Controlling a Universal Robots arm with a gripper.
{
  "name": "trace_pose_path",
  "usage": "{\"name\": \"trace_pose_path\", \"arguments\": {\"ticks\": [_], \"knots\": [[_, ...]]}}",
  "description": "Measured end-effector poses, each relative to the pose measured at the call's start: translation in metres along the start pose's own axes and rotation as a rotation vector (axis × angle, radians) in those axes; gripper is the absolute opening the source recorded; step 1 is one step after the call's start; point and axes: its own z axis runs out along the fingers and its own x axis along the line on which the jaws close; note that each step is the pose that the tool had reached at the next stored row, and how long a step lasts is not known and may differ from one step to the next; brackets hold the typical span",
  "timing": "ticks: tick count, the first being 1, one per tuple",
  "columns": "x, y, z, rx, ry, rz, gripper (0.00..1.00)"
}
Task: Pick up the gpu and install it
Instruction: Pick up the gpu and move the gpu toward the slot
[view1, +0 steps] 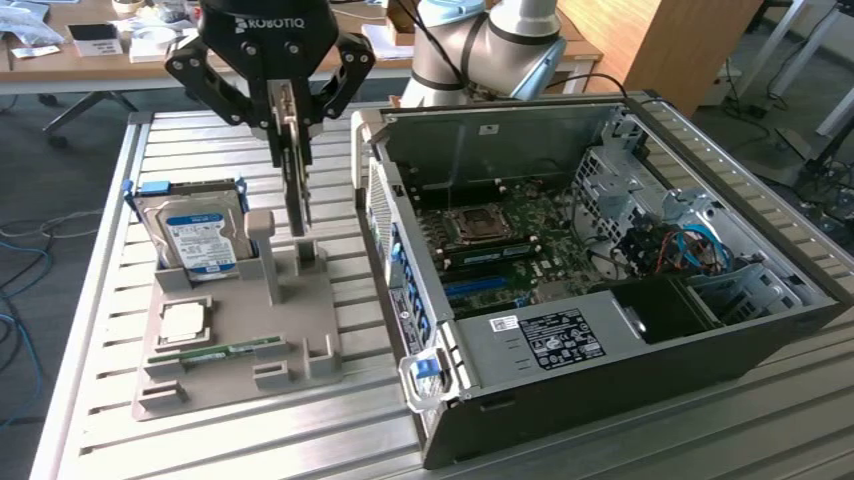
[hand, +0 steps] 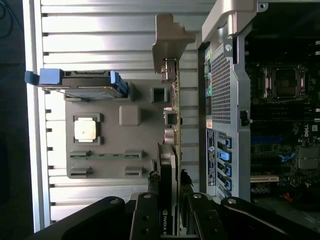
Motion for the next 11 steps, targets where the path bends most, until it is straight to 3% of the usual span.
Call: {"name": "trace_pose_path", "arguments": {"ticks": [5,11], "knots": [[-0.0002,0.0004,-0.0083,-0.0002,-0.0001,0.0,0.27],[-0.0014,0.0005,-0.0086,0.0001,0.0002,0.0,0.27]]}}
